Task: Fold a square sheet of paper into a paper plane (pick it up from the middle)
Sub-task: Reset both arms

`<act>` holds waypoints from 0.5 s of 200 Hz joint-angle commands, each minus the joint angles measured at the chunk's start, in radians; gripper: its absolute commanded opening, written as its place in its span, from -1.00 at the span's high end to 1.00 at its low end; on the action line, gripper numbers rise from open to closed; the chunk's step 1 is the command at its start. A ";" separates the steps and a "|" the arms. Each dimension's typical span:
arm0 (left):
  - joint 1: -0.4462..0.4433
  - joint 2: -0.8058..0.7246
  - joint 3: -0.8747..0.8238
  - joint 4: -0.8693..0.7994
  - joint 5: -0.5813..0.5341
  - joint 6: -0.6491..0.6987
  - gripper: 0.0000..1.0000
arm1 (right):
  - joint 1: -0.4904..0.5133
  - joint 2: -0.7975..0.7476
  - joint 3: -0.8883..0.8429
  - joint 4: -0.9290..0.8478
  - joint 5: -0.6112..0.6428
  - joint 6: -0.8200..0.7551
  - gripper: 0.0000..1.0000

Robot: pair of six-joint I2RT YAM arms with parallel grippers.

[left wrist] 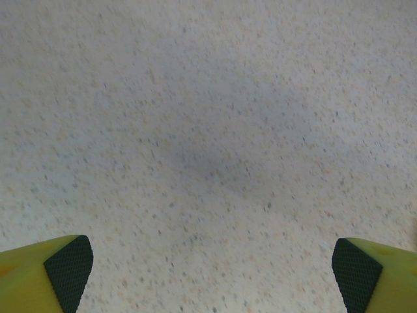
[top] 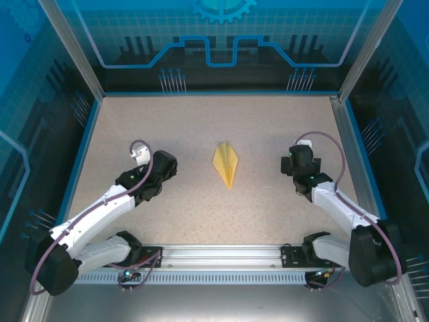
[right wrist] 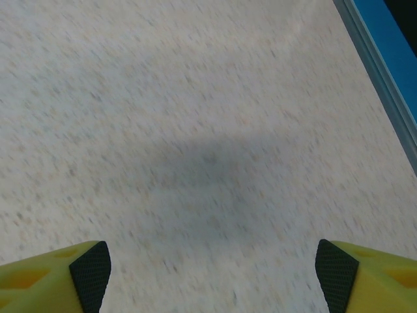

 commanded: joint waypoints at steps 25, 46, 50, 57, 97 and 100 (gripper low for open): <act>0.067 0.016 -0.065 0.215 -0.184 0.269 -0.97 | -0.078 0.203 -0.045 0.463 -0.167 -0.172 -0.71; 0.130 0.070 -0.071 0.265 -0.222 0.307 -0.97 | -0.092 0.249 -0.061 0.621 -0.270 -0.247 -0.69; 0.139 0.083 -0.075 0.283 -0.233 0.314 -0.97 | -0.096 0.261 -0.075 0.669 -0.274 -0.251 -0.70; 0.161 0.107 -0.087 0.333 -0.244 0.336 -0.97 | -0.118 0.282 -0.089 0.701 -0.315 -0.235 -0.70; 0.241 0.163 -0.156 0.677 -0.143 0.537 -0.97 | -0.161 0.332 -0.149 0.838 -0.440 -0.236 -0.74; 0.244 0.165 -0.165 0.709 -0.129 0.552 -0.97 | -0.166 0.329 -0.147 0.824 -0.447 -0.234 -0.74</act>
